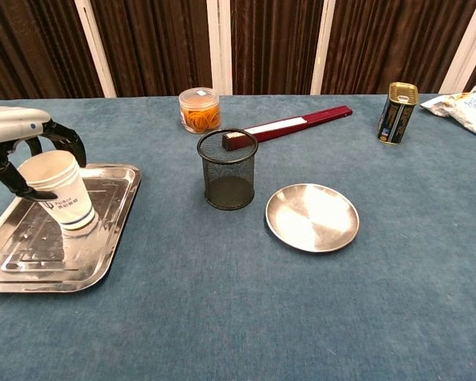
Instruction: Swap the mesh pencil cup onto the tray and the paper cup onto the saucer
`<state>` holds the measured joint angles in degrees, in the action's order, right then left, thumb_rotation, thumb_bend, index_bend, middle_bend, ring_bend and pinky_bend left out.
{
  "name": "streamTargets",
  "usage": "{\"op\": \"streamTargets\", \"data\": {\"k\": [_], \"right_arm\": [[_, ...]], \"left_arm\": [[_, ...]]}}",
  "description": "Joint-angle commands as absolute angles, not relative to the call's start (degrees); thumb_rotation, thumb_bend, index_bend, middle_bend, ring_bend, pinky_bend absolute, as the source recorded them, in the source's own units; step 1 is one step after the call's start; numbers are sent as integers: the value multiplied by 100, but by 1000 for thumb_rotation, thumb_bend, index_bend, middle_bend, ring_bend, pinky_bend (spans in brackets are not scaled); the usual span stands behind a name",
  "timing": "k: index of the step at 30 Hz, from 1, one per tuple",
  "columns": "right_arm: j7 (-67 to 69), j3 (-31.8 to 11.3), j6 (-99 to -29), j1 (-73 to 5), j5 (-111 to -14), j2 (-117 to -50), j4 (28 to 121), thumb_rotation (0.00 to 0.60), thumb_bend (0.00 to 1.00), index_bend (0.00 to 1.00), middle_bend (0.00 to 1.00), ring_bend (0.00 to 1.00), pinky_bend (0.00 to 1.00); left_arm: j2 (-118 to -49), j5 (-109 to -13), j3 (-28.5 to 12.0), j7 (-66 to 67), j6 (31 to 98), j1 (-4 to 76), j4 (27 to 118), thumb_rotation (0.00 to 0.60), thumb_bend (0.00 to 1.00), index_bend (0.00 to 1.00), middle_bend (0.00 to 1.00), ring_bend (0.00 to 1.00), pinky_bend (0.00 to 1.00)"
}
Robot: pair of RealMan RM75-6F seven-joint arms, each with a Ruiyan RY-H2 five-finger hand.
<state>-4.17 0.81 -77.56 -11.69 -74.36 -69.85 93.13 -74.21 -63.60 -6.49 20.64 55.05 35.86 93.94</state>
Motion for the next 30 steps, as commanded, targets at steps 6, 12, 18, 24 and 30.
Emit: {"op": "streamTargets", "data": {"k": [6,12,18,24,30], "right_arm": [[-354,9,-7715,-1115,-7467,-6985,9338,600,0,0,0,0,0],[-250,-52,-7586,-1114,-7449,-6969,9315,600,0,0,0,0,0],[-53,-104,-7558,-1085,-7500,-6899,9274,600,0,0,0,0,0],[77,-160,-7560,-1031,-7503,-6809,9283,600,0,0,0,0,0],[181,-181,-7582,-978,-7561,-6737,9318,600,0,0,0,0,0]], "left_arm": [[-7044,-6832,-828,1398,5874,3455,9902,600,427,404,323,264,375],[-6762,-7293,-982,729,5892,3494,10497,600,427,398,304,264,375],[-7186,-7091,-917,1222,5362,3912,10635,600,426,395,294,264,375],[-8078,-6401,-834,2410,5135,4413,10380,600,425,394,288,264,375],[-8662,-5842,-836,3133,5385,4626,10151,600,417,392,276,253,367]]}}
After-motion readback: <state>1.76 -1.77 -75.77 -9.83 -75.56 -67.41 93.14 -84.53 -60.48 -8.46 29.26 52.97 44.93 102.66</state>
